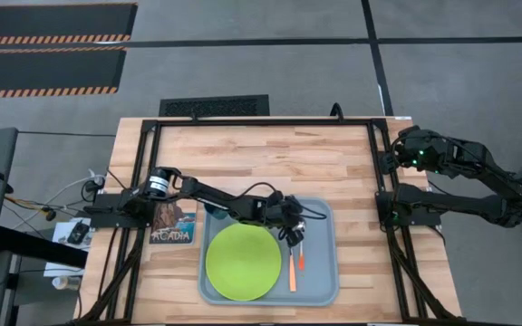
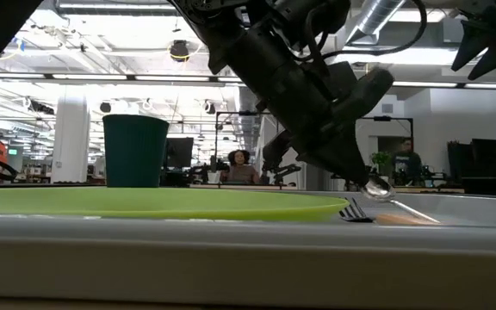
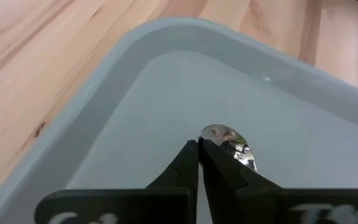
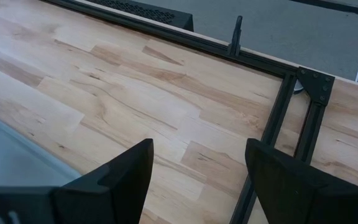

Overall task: Pick and place plate/cup/fork/spoon on tray
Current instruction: Put the orange spoon on the gray serving tray to the right of the orange fork

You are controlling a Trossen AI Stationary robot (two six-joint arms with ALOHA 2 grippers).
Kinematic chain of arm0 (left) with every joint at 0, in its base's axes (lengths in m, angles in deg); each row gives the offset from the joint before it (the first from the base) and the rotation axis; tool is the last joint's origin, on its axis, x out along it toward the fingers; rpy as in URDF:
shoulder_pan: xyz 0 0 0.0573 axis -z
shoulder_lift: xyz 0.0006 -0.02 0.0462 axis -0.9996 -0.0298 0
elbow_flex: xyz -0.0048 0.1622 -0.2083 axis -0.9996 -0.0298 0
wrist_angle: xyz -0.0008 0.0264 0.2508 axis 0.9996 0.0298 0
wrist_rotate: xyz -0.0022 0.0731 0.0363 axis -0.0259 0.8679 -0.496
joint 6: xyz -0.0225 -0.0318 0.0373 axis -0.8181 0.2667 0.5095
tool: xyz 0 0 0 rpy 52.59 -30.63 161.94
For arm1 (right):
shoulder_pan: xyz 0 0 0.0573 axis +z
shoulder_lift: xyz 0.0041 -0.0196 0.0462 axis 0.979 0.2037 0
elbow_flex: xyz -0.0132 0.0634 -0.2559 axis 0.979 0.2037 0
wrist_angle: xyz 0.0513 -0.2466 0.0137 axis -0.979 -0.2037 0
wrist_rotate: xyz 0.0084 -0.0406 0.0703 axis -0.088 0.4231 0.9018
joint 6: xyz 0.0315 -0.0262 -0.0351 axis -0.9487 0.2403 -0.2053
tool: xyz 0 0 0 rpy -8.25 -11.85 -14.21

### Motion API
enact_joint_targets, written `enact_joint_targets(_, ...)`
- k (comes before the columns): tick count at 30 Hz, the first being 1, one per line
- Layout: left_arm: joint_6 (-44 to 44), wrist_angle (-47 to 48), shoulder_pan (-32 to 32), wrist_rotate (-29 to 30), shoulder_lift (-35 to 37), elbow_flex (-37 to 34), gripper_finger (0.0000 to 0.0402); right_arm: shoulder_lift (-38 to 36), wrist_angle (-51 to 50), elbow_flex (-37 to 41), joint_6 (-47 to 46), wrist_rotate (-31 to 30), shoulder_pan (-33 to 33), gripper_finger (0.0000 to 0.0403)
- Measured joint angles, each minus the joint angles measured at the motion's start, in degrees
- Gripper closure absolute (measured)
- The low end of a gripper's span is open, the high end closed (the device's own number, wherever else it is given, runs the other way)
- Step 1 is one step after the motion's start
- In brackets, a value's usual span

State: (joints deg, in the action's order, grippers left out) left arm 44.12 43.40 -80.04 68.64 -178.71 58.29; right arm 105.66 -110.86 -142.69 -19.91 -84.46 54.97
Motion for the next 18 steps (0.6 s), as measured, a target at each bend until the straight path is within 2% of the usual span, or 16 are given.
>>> enact_joint_targets(11,-2.7,-2.2,1.7,-1.6,0.0,0.0,0.0401,0.0,0.0,0.0,0.0,0.0,0.0,0.0121)
enact_joint_targets(18,-2.9,-2.2,2.5,1.3,0.0,0.0,0.0401,0.0,0.0,0.0,0.0,0.0,0.0,0.0121)
